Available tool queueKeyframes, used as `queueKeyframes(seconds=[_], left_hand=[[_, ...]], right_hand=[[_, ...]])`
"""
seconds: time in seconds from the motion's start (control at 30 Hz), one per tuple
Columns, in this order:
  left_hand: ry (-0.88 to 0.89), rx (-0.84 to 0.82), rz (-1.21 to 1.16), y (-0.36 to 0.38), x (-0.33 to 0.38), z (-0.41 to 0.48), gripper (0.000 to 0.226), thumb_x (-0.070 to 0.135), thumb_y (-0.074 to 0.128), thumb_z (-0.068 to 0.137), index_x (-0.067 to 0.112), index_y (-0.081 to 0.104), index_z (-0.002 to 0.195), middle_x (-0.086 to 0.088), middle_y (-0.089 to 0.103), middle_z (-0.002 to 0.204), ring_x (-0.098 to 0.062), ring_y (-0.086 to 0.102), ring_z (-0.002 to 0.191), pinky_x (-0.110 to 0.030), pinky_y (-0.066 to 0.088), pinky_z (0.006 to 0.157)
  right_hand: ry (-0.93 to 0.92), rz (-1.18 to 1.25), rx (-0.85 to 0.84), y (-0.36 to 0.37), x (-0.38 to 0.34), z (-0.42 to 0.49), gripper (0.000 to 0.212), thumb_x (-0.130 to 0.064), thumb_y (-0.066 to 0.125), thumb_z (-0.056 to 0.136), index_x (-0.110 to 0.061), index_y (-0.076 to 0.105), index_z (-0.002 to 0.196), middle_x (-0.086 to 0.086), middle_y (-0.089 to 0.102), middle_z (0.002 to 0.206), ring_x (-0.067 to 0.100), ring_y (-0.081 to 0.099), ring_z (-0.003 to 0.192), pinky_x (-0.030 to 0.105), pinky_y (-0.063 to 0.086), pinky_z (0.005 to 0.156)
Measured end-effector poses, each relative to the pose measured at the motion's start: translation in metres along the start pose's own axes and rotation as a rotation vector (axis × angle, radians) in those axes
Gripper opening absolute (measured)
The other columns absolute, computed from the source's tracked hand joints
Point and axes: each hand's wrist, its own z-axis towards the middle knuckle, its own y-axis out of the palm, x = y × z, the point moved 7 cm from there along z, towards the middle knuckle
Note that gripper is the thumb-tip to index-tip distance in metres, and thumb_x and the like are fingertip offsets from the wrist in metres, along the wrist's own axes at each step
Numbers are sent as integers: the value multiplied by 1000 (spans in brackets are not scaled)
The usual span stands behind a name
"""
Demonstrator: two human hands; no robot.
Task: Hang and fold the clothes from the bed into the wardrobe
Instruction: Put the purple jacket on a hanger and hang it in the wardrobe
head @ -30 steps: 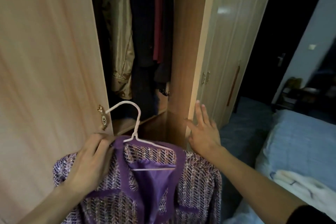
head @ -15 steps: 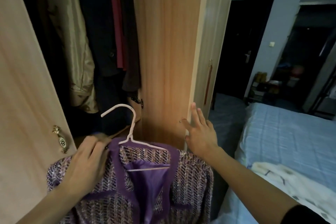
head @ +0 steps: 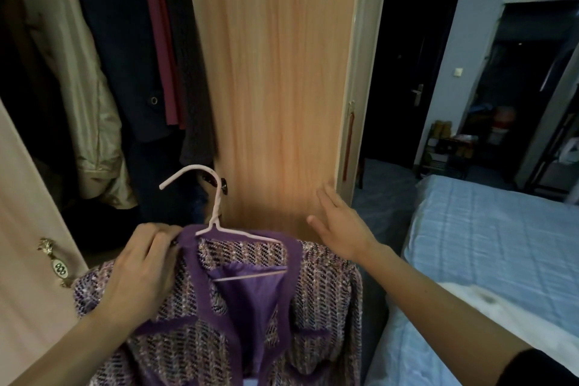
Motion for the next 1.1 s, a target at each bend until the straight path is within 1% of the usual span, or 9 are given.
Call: queueKeyframes(seconds=[0.07, 0.13, 0.2, 0.27, 0.33, 0.43, 0.63, 0.97, 1.1], left_hand=[[-13, -3, 5, 3, 0, 2, 23, 14, 45, 98, -2, 56, 111, -19, 53, 104, -36, 56, 90, -39, 46, 79], [-22, -4, 10, 6, 0, 4, 25, 16, 45, 98, -1, 56, 112, -18, 53, 105, -36, 56, 90, -40, 46, 79], [-38, 8, 16, 6, -2, 6, 26, 16, 45, 98, -2, 57, 111, -17, 53, 105, -35, 56, 90, -40, 46, 79], [-51, 20, 24, 5, -3, 6, 26, 16, 45, 98, -3, 58, 110, -17, 53, 104, -35, 56, 89, -40, 46, 80], [-56, 22, 28, 3, -2, 7, 25, 15, 46, 98, -3, 58, 111, -17, 53, 104, -36, 56, 89, -42, 46, 79], [-53, 19, 41, -3, 0, 6, 24, 13, 47, 97, -2, 57, 112, -17, 52, 104, -35, 56, 88, -40, 45, 79], [-74, 20, 71, -18, -2, 0, 24, 15, 46, 98, -2, 57, 112, -15, 53, 104, -34, 55, 89, -39, 45, 78], [-93, 41, 75, -48, 5, 5, 25, 14, 47, 99, -4, 59, 111, -15, 54, 103, -31, 55, 88, -38, 45, 76], [-102, 41, 94, -54, 12, 7, 24, 13, 49, 98, -5, 60, 110, -15, 55, 102, -30, 55, 87, -38, 46, 74]], right_hand=[[-122, 94, 9, -8, -11, -8, 75, -66, 28, 97, -23, 15, 156, -4, 10, 165, 9, 13, 149, 35, 20, 120], [-258, 145, -11, -16, -26, -19, 70, -67, 31, 96, -28, 25, 154, -9, 20, 162, -2, 14, 145, 25, 17, 118], [-369, 135, -38, -23, -39, -28, 60, -55, 49, 97, -29, 38, 149, -10, 33, 157, -2, 26, 141, 20, 20, 115], [-458, 73, -3, -28, -50, -33, 46, -33, 61, 96, -22, 54, 140, -4, 52, 143, 9, 46, 131, 25, 31, 113], [-479, 30, 57, -30, -57, -35, 36, -19, 63, 95, -14, 62, 130, 1, 63, 123, 16, 56, 115, 32, 43, 103], [-455, 37, 82, -26, -65, -34, 32, -12, 62, 93, -11, 64, 126, 4, 64, 112, 20, 58, 106, 35, 48, 93], [-450, 146, 141, -23, -81, -35, 24, -1, 61, 91, -7, 66, 114, 6, 61, 103, 21, 57, 96, 36, 49, 85], [-516, 233, 169, -37, -121, -32, 19, -3, 64, 91, -7, 67, 110, 2, 61, 99, 15, 57, 92, 30, 49, 83], [-542, 292, 176, -39, -136, -30, 18, -5, 66, 91, -9, 67, 108, -4, 58, 98, 8, 54, 89, 22, 43, 80]])
